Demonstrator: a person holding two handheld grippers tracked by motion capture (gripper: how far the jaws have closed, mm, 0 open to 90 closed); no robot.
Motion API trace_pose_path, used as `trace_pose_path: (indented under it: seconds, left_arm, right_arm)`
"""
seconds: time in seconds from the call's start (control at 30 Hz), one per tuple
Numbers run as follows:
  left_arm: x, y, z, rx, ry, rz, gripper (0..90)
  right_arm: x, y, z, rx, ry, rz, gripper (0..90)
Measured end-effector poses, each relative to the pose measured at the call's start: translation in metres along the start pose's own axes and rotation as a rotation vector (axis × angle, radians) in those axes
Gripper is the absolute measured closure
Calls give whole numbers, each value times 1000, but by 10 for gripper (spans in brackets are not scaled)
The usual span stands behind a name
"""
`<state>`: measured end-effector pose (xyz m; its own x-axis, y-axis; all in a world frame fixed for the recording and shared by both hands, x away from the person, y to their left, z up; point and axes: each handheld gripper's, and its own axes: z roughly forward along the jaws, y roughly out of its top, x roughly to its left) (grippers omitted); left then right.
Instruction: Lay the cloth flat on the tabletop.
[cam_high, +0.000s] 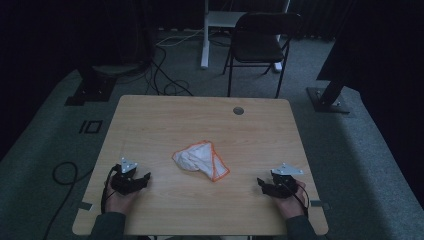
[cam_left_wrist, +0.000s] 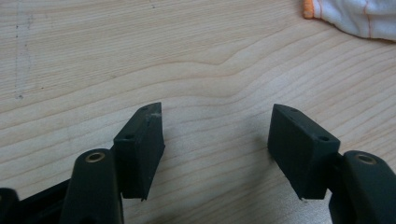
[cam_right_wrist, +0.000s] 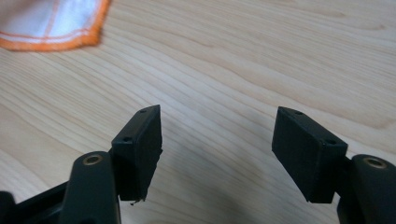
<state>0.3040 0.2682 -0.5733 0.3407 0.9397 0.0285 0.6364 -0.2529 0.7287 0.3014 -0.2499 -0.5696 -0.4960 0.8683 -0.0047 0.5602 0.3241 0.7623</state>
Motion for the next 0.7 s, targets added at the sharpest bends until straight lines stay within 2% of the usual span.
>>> trace_pose_path:
  seconds: [0.17, 0.2, 0.5, 0.7]
  left_arm:
    - [0, 1, 0, 5, -3, -2, 398]
    - [0, 2, -1, 3, -18, -7, 403]
    - [-6, 13, -6, -34, -31, 18, 409]
    - [-9, 19, -6, -37, -37, 39, 409]
  right_arm:
    - [4, 5, 0, -14, 20, 4, 348]
    - [6, 7, -1, -22, 24, -3, 388]
    - [16, 16, -2, -43, 59, -15, 433]
    - [23, 22, 1, -43, 71, -30, 458]
